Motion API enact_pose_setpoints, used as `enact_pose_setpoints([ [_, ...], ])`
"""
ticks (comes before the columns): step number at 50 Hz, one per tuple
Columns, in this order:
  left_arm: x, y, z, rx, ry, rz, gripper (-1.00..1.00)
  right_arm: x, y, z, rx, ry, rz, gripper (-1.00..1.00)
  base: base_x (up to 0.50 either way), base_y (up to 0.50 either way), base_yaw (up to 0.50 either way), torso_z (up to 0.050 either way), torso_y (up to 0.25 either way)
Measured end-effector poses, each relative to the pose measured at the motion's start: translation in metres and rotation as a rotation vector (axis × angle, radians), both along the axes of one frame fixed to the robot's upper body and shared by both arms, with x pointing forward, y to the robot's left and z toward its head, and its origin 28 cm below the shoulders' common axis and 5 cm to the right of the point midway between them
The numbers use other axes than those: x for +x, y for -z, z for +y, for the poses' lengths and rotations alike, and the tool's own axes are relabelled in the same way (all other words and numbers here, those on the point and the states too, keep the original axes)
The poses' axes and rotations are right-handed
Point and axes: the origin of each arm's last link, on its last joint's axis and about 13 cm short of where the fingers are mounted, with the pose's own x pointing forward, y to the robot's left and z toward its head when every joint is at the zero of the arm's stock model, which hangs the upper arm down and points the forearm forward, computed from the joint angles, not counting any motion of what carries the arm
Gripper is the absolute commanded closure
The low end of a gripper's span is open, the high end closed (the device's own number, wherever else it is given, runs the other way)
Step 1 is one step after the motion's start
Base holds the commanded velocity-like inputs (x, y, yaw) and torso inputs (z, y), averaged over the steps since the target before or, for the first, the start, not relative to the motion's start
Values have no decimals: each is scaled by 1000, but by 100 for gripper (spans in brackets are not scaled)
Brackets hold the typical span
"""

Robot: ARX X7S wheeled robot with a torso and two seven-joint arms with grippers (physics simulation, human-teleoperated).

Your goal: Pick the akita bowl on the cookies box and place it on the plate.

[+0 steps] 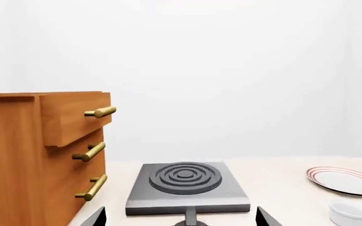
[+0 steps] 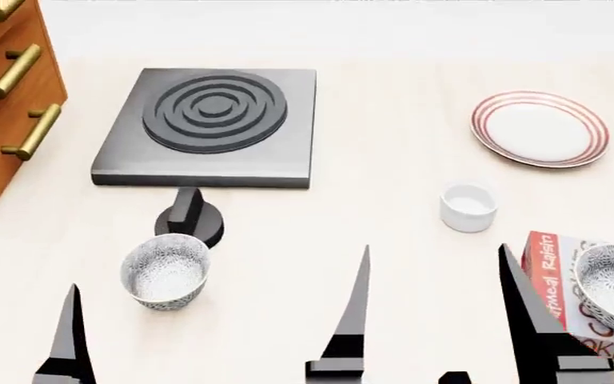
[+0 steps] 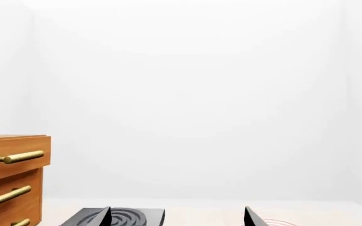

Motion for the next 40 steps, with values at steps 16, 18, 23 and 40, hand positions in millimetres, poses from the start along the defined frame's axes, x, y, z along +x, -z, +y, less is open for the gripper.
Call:
enact_pose_setpoints([
  [16, -1, -1, -1, -3, 10, 0, -100, -2, -4, 1, 3, -10, -10, -100, 500, 0, 0, 0, 0],
  [18, -1, -1, -1, -3, 11, 0, -100, -2, -4, 1, 4, -11, -9, -100, 500, 0, 0, 0, 0],
  [23, -2, -1, -1, -3, 13, 1, -100, -3, -4, 1, 5, -13, -9, -100, 500, 0, 0, 0, 0],
  [40, -2, 0, -1, -3, 16, 4, -100, -3, -4, 3, 11, -28, -8, -100, 307, -58, 0, 0, 1],
])
